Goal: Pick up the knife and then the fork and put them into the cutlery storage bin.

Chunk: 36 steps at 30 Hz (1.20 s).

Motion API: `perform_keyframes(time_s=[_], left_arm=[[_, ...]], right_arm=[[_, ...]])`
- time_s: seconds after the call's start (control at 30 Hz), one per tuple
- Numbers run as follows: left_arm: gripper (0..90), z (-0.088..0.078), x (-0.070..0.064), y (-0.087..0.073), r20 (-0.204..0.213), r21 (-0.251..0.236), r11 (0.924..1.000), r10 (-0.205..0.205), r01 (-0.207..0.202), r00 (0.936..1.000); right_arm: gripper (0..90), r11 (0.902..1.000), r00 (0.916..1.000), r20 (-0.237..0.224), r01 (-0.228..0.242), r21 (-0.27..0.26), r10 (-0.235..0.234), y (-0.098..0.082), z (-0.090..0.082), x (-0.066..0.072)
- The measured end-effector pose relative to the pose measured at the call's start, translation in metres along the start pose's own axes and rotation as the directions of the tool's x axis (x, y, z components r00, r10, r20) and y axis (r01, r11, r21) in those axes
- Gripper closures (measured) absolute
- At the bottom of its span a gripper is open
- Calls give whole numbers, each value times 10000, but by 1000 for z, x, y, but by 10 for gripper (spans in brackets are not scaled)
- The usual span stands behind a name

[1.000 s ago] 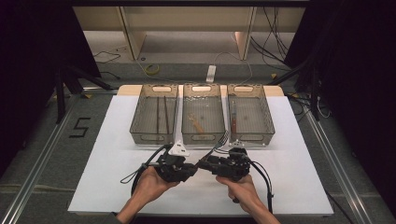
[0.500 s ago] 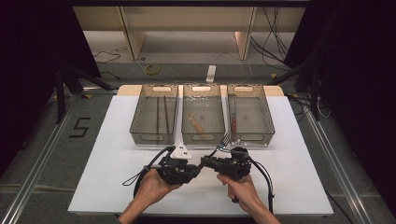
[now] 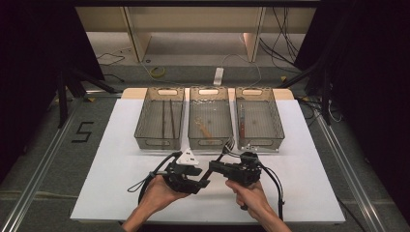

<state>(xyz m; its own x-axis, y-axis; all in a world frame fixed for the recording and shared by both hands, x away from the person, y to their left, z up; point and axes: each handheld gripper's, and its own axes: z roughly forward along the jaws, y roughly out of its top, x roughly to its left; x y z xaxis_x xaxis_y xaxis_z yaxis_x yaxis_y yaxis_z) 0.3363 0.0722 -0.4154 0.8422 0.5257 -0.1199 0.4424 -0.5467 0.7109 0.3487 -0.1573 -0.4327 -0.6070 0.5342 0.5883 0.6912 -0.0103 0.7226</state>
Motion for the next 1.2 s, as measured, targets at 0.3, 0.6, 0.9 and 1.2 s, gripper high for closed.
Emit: perform_keyframes(time_s=[0.3, 0.6, 0.9, 1.2], left_arm=[[302, -14, 15, -11, -336, -578, 9983, -58, 38, 9994], [225, -27, 27, -20, -1047, -982, 9951, -176, 73, 9943], [201, -35, 34, -30, -1338, -1147, 9926, -555, 401, 9895], [175, -46, 39, -38, -1706, -1398, 9892, -672, 433, 9830]], right_arm=[[808, 9998, 9983, 584, 79, -207, -66, 12, -21, -8], [807, 9975, 9903, 1358, -191, -677, 282, 32, -50, -28], [807, 9951, 9813, 1855, -353, -918, 520, 45, -65, -42], [807, 9918, 9727, 2201, -480, -1181, 733, 66, -79, -58]])
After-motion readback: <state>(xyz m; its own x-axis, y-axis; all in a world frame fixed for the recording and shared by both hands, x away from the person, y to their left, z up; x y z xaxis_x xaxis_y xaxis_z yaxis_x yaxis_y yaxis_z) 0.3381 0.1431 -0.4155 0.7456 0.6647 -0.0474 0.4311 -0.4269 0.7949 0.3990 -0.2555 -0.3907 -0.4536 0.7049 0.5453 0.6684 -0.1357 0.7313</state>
